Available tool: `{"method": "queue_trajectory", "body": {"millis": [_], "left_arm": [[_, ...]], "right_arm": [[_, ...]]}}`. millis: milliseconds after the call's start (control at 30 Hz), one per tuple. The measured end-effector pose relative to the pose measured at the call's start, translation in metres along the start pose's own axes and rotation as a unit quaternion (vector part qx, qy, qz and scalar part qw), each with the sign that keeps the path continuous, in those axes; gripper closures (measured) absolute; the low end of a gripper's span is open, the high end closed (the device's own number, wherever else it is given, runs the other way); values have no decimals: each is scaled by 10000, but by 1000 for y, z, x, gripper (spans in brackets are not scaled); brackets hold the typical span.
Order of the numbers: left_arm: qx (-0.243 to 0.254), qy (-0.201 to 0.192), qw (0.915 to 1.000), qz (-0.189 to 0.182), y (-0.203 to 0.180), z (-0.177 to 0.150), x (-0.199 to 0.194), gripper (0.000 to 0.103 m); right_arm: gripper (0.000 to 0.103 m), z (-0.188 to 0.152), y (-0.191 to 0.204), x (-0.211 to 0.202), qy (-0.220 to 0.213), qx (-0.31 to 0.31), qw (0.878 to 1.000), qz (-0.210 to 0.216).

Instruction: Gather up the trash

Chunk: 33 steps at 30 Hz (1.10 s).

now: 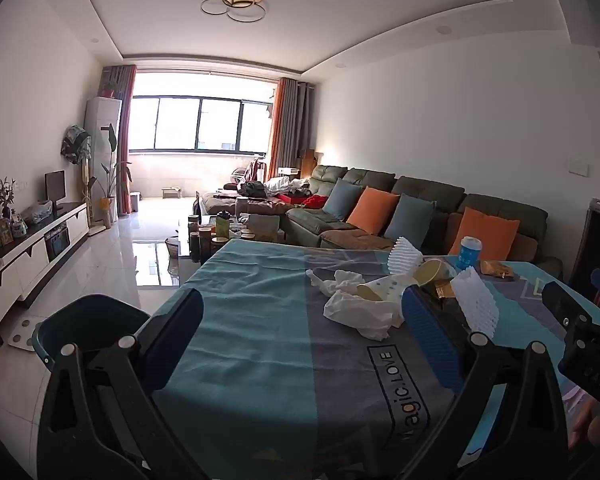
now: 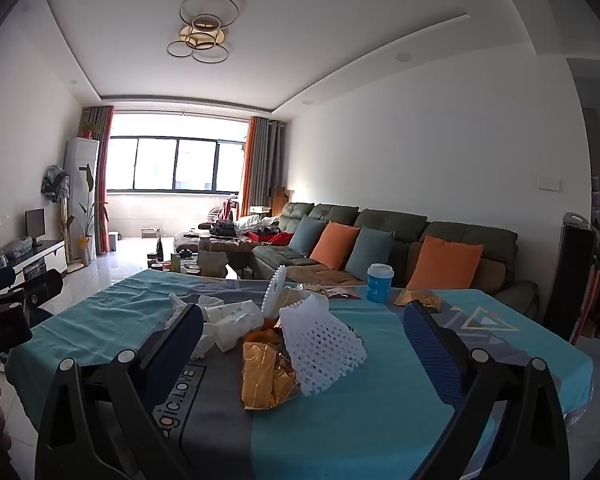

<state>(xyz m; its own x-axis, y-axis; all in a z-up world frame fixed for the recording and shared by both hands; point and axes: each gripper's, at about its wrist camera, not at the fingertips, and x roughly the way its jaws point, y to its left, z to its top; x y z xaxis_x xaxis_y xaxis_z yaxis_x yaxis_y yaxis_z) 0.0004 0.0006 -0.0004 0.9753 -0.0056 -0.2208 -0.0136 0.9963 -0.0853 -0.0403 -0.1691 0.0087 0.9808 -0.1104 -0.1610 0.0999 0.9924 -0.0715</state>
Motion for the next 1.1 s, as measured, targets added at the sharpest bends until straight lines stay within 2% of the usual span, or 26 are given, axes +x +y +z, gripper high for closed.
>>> {"method": "queue_trajectory", "body": {"millis": [500,1100], "left_arm": [[-73,-52,9999,54,3,0,-12,5],[-97,-57,9999,28,8,0,-6,5]], "right_arm": [[6,0,6,0,2,-14,10000,-17],[6,2,-1,-3,-11,17,10000,-23]]}}
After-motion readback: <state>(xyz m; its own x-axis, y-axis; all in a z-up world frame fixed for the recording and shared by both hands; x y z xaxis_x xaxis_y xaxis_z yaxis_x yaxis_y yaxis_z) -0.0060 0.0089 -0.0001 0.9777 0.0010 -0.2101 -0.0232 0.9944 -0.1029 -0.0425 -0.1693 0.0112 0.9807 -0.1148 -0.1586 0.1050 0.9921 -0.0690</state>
